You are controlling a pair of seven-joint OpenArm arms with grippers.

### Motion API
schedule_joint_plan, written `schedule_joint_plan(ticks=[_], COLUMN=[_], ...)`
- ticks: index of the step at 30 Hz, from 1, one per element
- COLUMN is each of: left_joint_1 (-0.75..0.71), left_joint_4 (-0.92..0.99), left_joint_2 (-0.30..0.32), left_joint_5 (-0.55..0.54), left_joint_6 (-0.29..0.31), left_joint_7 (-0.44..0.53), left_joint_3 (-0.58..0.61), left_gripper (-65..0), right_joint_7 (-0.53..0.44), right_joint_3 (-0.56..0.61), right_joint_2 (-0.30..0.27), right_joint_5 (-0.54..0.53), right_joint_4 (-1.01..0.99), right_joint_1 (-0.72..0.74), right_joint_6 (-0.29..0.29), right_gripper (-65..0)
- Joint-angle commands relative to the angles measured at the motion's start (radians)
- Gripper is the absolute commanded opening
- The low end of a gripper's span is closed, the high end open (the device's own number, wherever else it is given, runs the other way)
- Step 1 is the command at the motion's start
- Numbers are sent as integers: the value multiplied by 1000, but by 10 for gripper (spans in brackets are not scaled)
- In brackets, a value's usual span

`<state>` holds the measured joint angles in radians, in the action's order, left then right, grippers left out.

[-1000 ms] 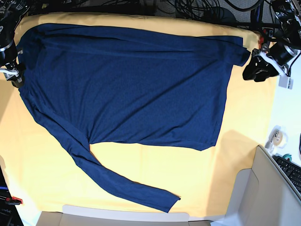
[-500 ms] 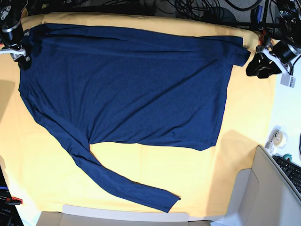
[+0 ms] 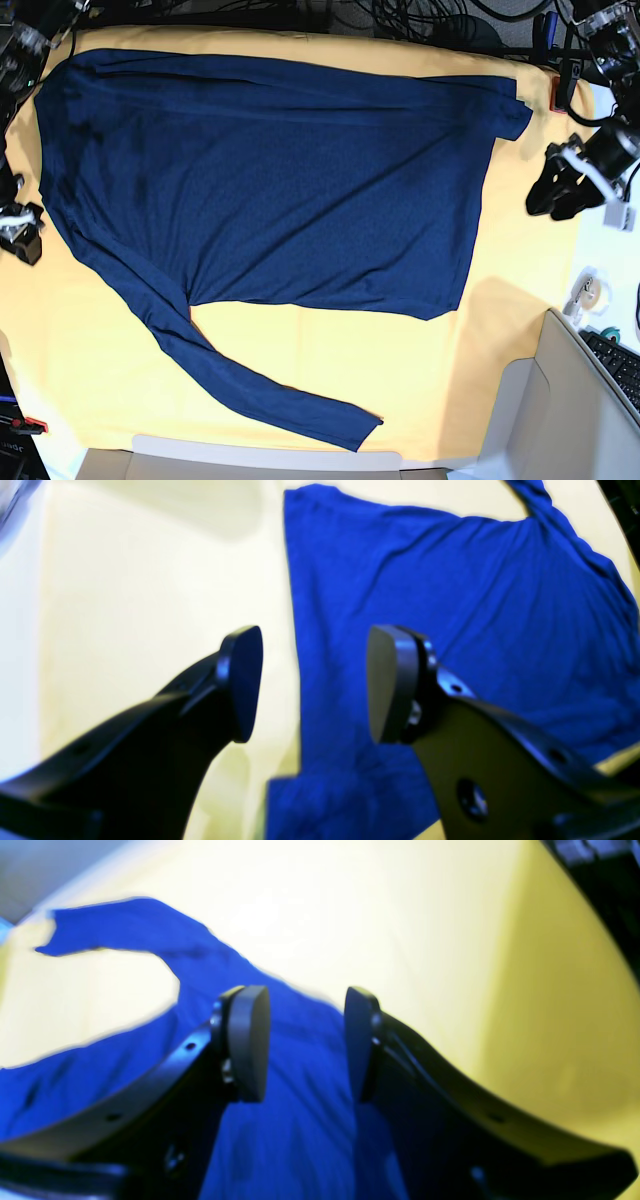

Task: Fold the T-shirt properly
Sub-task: 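Move both grippers down along the shirt sides toward the folded edge, then grasp the shirt's side edges with both grippers at mid-body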

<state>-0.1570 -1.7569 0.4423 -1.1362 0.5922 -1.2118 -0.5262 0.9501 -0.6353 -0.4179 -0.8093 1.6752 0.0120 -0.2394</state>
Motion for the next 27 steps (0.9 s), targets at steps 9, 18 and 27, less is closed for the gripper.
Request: schedule_joint_plan(ticks=[9, 18, 27], left_joint_1=[299, 561, 732], left_joint_4=[294, 579, 1003], left_joint_2=[6, -50, -52], left_joint_5=[160, 385, 491], left_joint_6=[-1, 1, 1], left_joint_7=[26, 68, 382], left_joint_3=[193, 228, 404], left_gripper=[-327, -327, -327], right_joint_7=[-18, -18, -18], right_joint_3=[159, 303, 314], right_joint_2=[-60, -49, -22], right_joint_5=[5, 235, 299], right_joint_4=[-257, -346, -337], right_joint_1=[257, 412, 440], right_joint_6=[-8, -56, -56], right_gripper=[-405, -405, -405])
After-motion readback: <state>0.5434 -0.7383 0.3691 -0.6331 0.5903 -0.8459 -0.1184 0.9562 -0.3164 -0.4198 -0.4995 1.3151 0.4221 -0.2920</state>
